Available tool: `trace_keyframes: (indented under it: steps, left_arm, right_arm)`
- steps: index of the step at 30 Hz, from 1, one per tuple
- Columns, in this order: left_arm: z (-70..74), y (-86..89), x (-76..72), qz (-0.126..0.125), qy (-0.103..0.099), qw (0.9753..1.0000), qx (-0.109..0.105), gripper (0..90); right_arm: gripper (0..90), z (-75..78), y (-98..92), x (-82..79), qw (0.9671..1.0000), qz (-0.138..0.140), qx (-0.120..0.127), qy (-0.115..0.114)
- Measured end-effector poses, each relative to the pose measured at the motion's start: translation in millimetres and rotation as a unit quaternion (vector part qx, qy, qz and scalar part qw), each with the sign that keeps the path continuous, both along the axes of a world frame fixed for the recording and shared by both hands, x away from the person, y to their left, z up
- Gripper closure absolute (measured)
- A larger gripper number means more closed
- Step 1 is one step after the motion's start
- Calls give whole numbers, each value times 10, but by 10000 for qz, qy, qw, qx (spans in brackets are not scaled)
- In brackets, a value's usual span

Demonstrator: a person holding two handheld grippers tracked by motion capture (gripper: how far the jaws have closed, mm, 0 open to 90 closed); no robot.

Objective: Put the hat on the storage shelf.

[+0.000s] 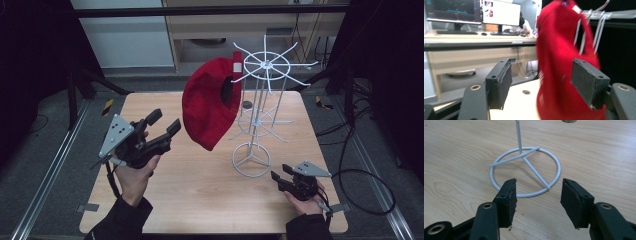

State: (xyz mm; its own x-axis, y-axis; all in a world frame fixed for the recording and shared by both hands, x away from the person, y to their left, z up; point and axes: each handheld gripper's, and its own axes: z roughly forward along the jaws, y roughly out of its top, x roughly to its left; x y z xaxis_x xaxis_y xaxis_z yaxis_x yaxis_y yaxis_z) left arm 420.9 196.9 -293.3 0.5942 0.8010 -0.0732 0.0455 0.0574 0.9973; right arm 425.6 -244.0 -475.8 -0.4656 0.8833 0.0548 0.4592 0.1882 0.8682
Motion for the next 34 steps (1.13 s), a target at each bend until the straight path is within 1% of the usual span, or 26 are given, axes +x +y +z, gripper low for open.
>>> trace_keyframes:
  steps: [1, 3, 6, 7, 9, 10, 12, 14, 15, 18, 19, 21, 22, 23, 24, 25, 26, 28, 29, 31, 32, 34]
  left_arm:
    - [-45, 39, -7, 28, 31, 10000, 19, 323]
    - [-199, 151, -22, 106, 150, 9998, 119, 317]
    - [-430, 280, -34, 230, 349, 9987, 297, 306]
    - [-549, 332, -36, 280, 460, 9977, 400, 303]
    - [-736, 413, -28, 406, 643, 9952, 608, 299]
    - [-824, 455, -21, 450, 745, 9941, 655, 299]
    - [-978, 536, -10, 503, 977, 9920, 629, 298]
    - [-1099, 592, -5, 591, 1058, 9899, 736, 291]
    - [-1180, 628, 4, 627, 1169, 9879, 799, 291]
    - [-1361, 706, 29, 680, 1390, 9837, 916, 276]
    - [-1414, 730, 43, 701, 1470, 9816, 994, 271]
    - [-1489, 769, 85, 738, 1610, 9766, 1222, 254]
    - [-1512, 786, 101, 760, 1635, 9747, 1322, 240]
    - [-1564, 817, 127, 847, 1645, 9714, 1488, 233]
    - [-1594, 834, 141, 876, 1674, 9697, 1547, 230]
    - [-1635, 863, 163, 899, 1730, 9672, 1626, 227]
    - [-1678, 896, 185, 927, 1801, 9644, 1702, 224]
    - [-1766, 978, 226, 1007, 1980, 9575, 1838, 222]
    - [-1788, 1008, 237, 1036, 2036, 9553, 1878, 222]
    - [-1825, 1067, 262, 1094, 2157, 9520, 1877, 224]
    - [-1835, 1098, 273, 1110, 2194, 9508, 1886, 224]
    - [-1844, 1143, 292, 1194, 2216, 9502, 1838, 224]
  right_arm:
    - [457, -3, -6, 1, 10000, -1, -26, -2]
    - [447, -6, -10, -2, 10000, -27, -3, 24]
    - [429, -13, -17, -1, 10000, -55, -5, -7]
    - [425, -15, -18, -1, 10000, -63, -3, -10]
    - [413, -20, -21, -3, 10000, -87, 3, 8]
    - [406, -23, -22, -3, 10000, -98, 1, 12]
    - [394, -31, -25, -1, 9999, -109, 6, 16]
    - [376, -39, -29, 0, 9999, -132, -17, 19]
    - [369, -41, -32, 0, 9999, -137, -21, 20]
    - [340, -61, -43, 4, 9998, -195, 4, 65]
    - [326, -69, -49, 7, 9997, -218, -10, 70]
    - [300, -83, -55, 15, 9996, -278, -16, 86]
    - [289, -86, -57, 15, 9995, -288, 0, 93]
    - [278, -89, -60, 17, 9995, -299, -27, 92]
    - [263, -95, -61, 21, 9994, -339, -53, 108]
    - [254, -98, -60, 23, 9993, -355, -58, 125]
    - [240, -101, -56, 25, 9991, -386, -59, 167]
    - [218, -110, -53, 34, 9988, -430, -73, 218]
    - [216, -115, -51, 37, 9988, -431, -78, 226]
    - [211, -116, -47, 40, 9988, -437, -84, 226]
    - [208, -119, -45, 43, 9987, -442, -94, 225]
    - [203, -122, -39, 45, 9986, -455, -113, 229]
